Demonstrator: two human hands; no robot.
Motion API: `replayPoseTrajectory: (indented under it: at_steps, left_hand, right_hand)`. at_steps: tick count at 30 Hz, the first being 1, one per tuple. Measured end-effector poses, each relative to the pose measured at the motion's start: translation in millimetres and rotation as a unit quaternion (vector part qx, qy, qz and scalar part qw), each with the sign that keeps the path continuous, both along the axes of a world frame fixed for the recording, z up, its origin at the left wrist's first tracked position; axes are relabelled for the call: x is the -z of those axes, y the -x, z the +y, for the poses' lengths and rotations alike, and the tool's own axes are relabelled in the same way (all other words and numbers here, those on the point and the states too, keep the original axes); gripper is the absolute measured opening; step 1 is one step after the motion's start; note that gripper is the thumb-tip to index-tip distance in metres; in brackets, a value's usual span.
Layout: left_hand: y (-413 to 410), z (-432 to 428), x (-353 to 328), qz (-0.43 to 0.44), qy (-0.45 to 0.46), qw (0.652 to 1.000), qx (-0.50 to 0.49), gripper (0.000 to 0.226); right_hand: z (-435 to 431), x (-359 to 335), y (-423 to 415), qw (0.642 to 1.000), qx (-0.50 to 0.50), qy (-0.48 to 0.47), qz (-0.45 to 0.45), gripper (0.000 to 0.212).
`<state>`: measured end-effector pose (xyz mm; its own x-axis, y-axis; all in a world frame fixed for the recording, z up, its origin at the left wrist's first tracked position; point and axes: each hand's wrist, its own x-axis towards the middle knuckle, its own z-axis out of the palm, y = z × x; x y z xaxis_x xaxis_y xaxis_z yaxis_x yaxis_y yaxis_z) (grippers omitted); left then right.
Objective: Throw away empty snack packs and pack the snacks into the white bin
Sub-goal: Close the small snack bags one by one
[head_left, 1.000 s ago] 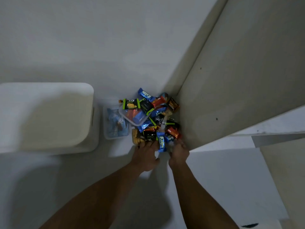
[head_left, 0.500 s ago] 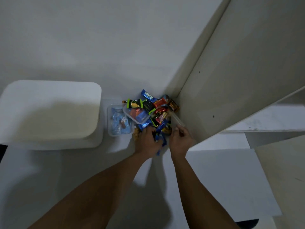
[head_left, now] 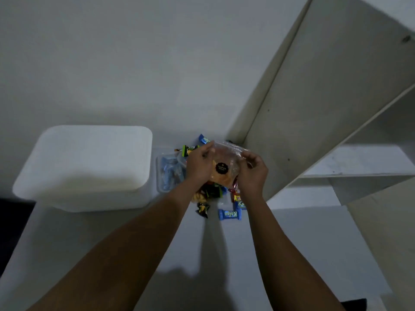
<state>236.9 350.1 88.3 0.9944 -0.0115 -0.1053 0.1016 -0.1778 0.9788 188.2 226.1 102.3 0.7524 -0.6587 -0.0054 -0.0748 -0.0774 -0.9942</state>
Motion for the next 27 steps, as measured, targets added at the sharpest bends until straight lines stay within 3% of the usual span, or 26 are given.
replayPoseTrajectory:
  at_steps: [6, 10, 14, 21, 24, 27]
  left_hand:
    - [2.9, 10.0, -30.0, -0.071, 0.003, 0.995, -0.066, 0.033]
    - [6.7, 17.1, -52.0, -0.116, -0.019, 0.991, -0.071, 0.034]
    - [7.3, 20.8, -76.1, -0.133, 0.021, 0.985, -0.108, 0.011]
    - [27.2, 23.9, -133.8, -0.143, 0.093, 0.981, -0.090, 0.007]
    - [34.4, 25.4, -156.6, -0.141, 0.098, 0.980, -0.099, 0.011]
    - [41.0, 24.1, -178.9, -0.142, 0.110, 0.978, -0.102, 0.012]
  right_hand:
    - [21.6, -28.3, -12.4, 0.997, -0.004, 0.051, -0.054, 0.013]
    - [34.5, -46.3, -13.5, 0.997, -0.040, 0.030, -0.067, 0.015]
    - [28.9, -67.7, -10.3, 0.994, -0.032, 0.020, -0.106, 0.009]
    - [13.3, -122.6, -3.1, 0.977, -0.121, -0.108, -0.141, 0.027]
    - [10.4, -147.4, 4.2, 0.965, -0.175, -0.132, -0.146, 0.040]
    - [8.3, -168.5, 9.0, 0.953, -0.217, -0.145, -0.156, 0.039]
